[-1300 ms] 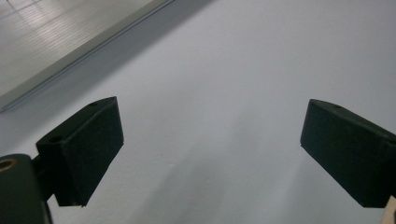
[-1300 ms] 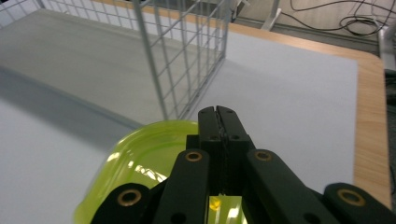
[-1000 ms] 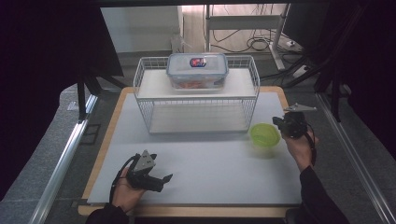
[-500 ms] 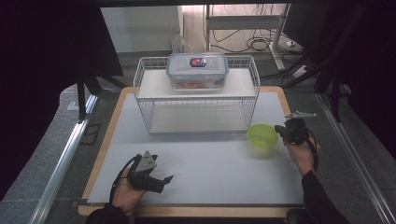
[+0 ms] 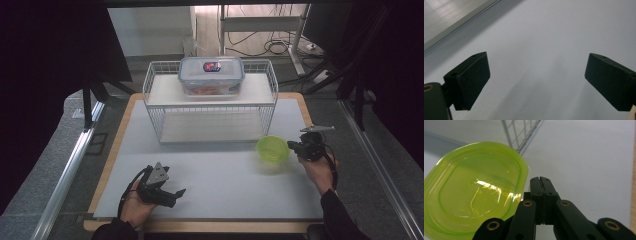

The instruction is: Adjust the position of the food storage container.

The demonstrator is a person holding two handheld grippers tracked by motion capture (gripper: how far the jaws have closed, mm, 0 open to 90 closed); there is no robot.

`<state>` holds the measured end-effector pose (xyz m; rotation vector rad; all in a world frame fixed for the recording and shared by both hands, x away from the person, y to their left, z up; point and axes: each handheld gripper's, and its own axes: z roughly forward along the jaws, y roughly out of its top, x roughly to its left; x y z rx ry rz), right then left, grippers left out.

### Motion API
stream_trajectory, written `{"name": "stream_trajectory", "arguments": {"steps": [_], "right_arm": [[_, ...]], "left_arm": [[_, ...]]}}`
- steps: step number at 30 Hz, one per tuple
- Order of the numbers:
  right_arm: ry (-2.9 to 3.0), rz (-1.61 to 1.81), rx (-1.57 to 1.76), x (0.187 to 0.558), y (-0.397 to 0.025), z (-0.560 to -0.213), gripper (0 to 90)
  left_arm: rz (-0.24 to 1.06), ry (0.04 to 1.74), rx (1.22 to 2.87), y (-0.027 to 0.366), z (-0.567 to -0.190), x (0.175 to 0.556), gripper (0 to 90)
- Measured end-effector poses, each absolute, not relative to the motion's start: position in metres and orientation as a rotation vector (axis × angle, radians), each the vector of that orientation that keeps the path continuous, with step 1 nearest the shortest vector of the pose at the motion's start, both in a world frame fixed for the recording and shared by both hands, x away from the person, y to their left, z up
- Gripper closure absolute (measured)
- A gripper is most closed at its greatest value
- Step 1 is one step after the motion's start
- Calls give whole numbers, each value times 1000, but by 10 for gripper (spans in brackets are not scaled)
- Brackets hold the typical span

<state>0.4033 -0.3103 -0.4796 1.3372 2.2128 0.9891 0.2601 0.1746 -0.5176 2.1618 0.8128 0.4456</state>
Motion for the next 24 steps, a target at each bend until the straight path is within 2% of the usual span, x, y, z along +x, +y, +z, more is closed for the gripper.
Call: {"name": "stream_trajectory", "arguments": {"steps": [24], "right_arm": [[2445, 1015, 1211, 375, -259, -488, 895]], "left_arm": [[440, 813, 2177, 173, -519, 260, 61]]}}
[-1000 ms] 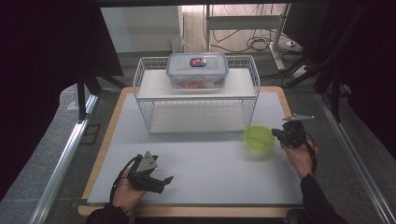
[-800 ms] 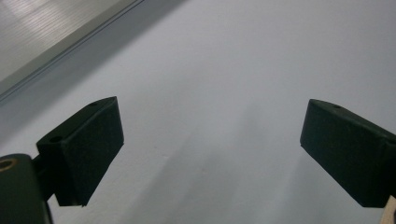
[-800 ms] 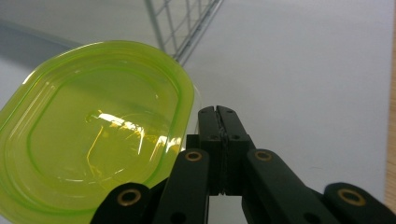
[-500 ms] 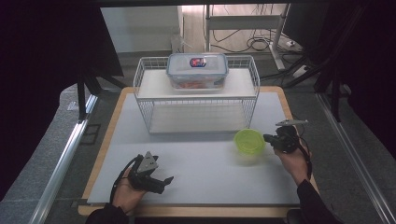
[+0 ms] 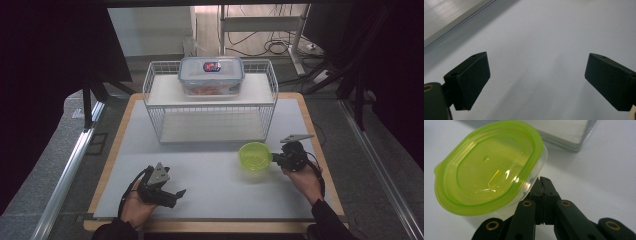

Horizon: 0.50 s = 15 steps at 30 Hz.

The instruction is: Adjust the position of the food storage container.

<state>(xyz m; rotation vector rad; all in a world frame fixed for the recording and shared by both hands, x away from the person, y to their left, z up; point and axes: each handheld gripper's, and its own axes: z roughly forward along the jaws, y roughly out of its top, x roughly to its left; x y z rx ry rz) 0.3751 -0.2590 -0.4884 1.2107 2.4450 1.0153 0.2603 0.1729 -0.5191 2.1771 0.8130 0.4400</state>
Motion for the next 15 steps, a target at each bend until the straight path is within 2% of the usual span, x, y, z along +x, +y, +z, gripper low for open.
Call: {"name": "stream_trajectory", "arguments": {"steps": [15], "right_arm": [[2501, 1009, 1241, 382, -255, -508, 892]], "left_arm": [[433, 815, 2185, 172, -520, 261, 61]]}}
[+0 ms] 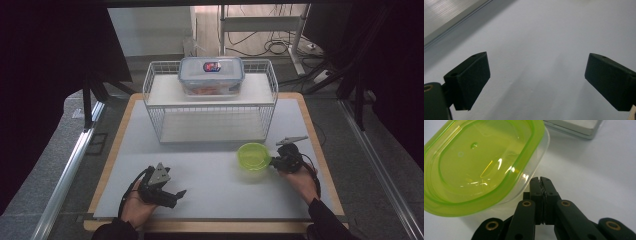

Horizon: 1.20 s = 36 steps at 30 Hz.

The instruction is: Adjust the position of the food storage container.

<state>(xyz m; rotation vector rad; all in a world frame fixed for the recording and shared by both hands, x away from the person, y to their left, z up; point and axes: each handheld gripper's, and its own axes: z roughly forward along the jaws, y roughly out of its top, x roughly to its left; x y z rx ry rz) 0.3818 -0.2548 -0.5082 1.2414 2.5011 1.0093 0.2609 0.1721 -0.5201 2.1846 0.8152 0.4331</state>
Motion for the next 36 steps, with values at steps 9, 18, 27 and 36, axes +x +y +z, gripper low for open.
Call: {"name": "stream_trajectory", "arguments": {"steps": [9, 18, 27, 36], "right_arm": [[2552, 1024, 1194, 380, -235, -514, 889], [2584, 1066, 1168, 378, -219, -517, 887], [2613, 1086, 1112, 376, -194, -518, 886], [2638, 1116, 1051, 375, -169, -521, 886]], "left_arm": [[431, 813, 2186, 172, -521, 261, 60], [427, 812, 2189, 171, -521, 262, 60], [426, 810, 2190, 171, -521, 261, 61], [424, 808, 2189, 171, -521, 262, 61]]}}
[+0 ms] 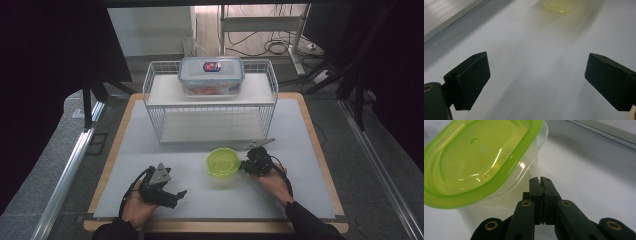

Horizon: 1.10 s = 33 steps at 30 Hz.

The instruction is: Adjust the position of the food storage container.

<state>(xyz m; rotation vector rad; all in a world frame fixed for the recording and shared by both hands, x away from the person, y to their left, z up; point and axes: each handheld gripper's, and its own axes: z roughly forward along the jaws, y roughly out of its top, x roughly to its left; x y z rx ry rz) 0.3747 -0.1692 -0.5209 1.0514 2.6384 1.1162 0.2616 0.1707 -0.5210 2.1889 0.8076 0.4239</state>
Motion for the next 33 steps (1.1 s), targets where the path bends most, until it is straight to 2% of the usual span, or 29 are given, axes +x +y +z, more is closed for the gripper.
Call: {"name": "stream_trajectory", "arguments": {"steps": [11, 19, 24, 27, 33], "right_arm": [[2653, 1125, 958, 368, -138, -522, 883], [2579, 1070, 947, 365, -150, -514, 792], [2516, 1047, 889, 359, -166, -502, 656], [2508, 1059, 875, 355, -175, -498, 510], [2494, 1075, 858, 349, -186, -496, 284]], "left_arm": [[419, 802, 2183, 171, -520, 261, 60], [415, 802, 2176, 172, -520, 260, 61], [418, 800, 2173, 173, -519, 260, 60], [417, 800, 2172, 174, -519, 260, 60], [435, 795, 2174, 176, -519, 258, 58]]}}
